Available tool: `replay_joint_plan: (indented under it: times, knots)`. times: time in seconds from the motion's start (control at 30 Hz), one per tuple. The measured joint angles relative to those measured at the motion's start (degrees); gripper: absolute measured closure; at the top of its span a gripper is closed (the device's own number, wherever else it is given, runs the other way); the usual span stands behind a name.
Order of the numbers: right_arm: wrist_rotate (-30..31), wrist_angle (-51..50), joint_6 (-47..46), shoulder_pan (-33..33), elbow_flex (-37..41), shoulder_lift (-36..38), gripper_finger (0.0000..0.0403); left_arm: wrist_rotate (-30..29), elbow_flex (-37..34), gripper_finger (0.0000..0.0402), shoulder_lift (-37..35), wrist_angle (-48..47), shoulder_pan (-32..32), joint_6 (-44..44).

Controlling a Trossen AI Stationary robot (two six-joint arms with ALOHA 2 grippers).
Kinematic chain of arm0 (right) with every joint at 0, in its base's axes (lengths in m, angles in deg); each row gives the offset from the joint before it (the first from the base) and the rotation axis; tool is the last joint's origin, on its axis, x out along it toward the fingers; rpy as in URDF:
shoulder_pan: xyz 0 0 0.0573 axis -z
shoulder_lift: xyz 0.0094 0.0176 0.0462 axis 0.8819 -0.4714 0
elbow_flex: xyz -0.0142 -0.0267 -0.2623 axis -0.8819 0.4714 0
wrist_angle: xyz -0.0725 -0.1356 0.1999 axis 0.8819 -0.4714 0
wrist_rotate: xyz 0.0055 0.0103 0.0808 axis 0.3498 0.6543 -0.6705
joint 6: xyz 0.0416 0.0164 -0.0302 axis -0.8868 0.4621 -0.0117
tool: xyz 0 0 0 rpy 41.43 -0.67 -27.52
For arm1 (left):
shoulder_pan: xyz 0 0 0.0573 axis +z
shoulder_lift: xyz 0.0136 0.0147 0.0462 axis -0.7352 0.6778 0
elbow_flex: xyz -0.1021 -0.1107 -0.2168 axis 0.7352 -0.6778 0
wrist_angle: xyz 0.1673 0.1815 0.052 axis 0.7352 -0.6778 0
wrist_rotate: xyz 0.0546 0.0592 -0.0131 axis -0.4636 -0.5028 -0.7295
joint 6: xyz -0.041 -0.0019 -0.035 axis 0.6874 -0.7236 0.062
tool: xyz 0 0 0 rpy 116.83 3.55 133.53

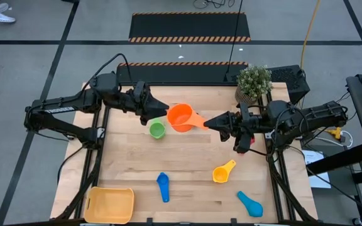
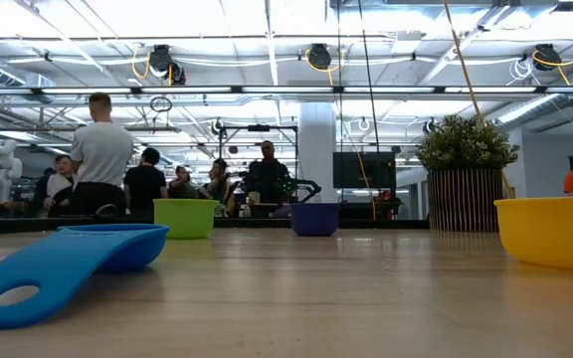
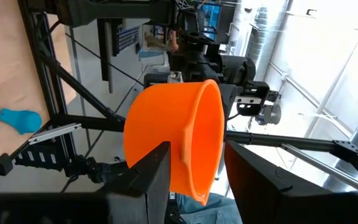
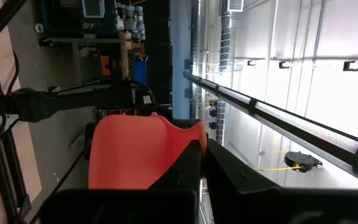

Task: Nest measuring cups in basket
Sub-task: Put the orange measuring cup on the table upright

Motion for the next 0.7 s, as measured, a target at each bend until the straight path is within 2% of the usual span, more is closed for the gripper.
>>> replay_joint_plan:
  times: [0.43,0.7]
  knots:
    - [-0.2,0.0,0.0,0.0,0.0,0.0,0.0403,0.0,0.0,0.0389,-0.1,0.3,0.0,-2.3]
    - [-0.2,0.1,0.0,0.0,0.0,0.0,0.0403,0.0,0.1,0.0374,0.0,-0.1,0.0,-2.1]
